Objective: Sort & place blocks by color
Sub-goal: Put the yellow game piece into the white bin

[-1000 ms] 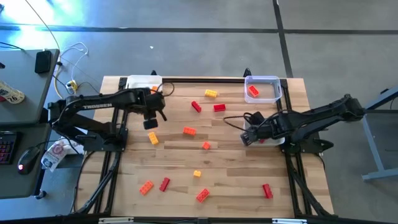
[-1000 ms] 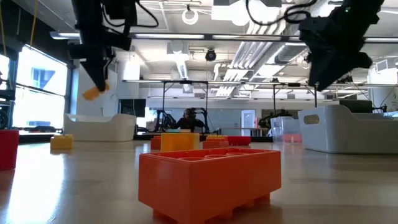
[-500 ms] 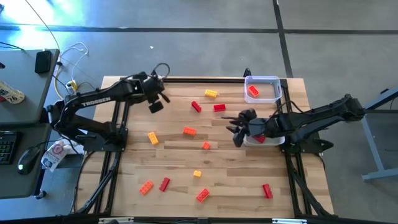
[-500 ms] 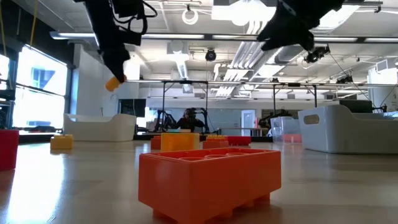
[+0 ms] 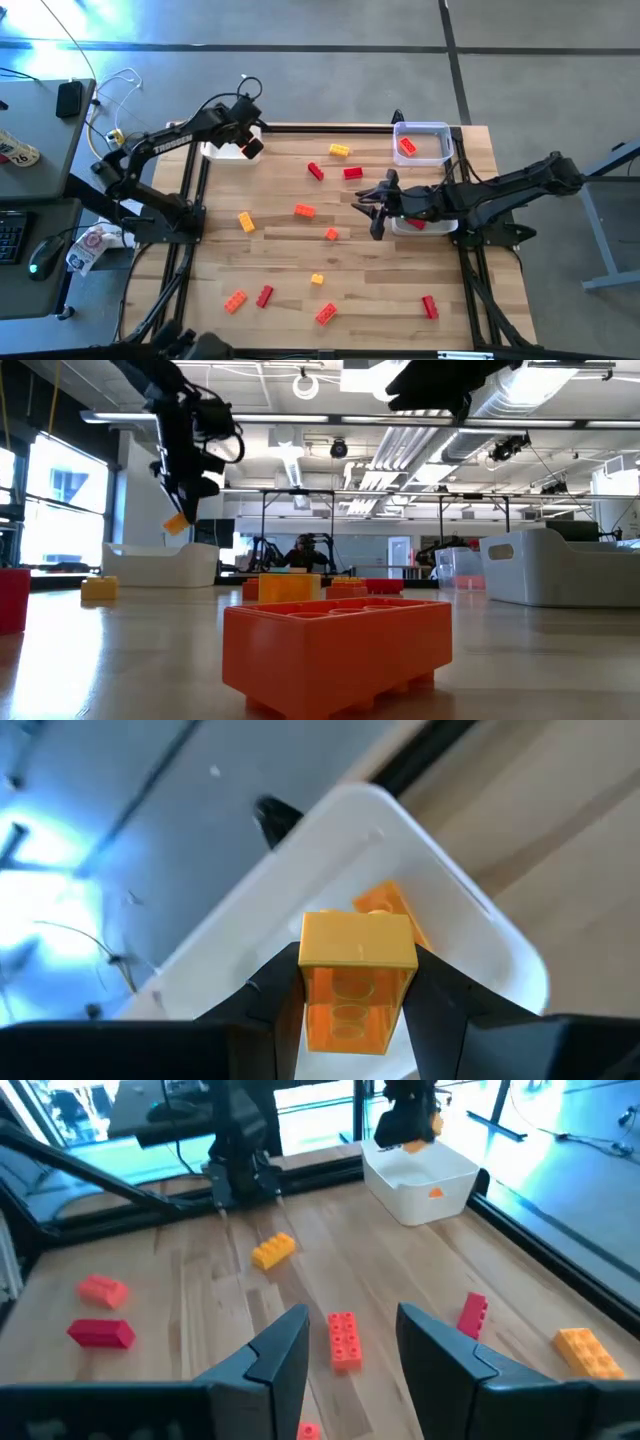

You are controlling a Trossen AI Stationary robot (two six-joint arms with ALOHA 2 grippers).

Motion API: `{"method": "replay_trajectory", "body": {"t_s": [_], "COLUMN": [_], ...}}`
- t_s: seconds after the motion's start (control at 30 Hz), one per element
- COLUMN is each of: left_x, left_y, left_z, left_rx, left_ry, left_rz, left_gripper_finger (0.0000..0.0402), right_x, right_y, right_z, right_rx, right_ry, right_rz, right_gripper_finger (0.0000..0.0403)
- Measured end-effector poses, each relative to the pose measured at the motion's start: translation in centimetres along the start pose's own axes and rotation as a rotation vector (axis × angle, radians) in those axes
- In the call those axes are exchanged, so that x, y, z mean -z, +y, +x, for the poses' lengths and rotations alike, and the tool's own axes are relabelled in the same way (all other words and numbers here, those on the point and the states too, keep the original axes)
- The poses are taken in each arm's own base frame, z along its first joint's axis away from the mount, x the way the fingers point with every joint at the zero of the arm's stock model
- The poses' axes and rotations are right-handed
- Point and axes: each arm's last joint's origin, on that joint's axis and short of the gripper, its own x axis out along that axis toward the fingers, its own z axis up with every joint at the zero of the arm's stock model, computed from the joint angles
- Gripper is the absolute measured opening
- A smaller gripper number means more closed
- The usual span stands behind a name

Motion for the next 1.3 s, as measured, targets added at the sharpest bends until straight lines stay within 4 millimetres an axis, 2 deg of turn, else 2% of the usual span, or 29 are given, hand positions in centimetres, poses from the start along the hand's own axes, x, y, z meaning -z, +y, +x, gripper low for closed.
{"method": "replay_trajectory", "body": {"t_s": [0.2,0.47,0.73,0.93,1.3], "left_x": [-0.1,-0.1,0.0,0.0,0.1], "left_y": [0.1,-0.3,-0.3,-0.2,-0.2], "left_z": [2.7,4.1,4.2,4.2,4.2], "left_rx": [0.009,0.035,0.039,0.033,0.032], "left_ry": [0.094,0.142,0.146,0.147,0.158], "left_rz": [-0.003,0.006,-0.011,-0.023,-0.017], "left_gripper_finger": [0.0115,0.0116,0.0150,0.0177,0.0216], "right_x": [0.9,2.2,4.2,5.5,7.8], "right_y": [0.5,1.2,2.4,2.7,3.0], "right_z": [1.6,3.4,5.8,7.6,9.4], "right_rx": [0.016,-0.015,-0.150,-0.136,-0.111], "right_ry": [0.026,0.069,0.143,0.146,0.216], "right_rz": [-0.020,-0.036,-0.113,-0.107,-0.035], "right_gripper_finger": [0.0142,0.0181,0.0193,0.0193,0.0193]}}
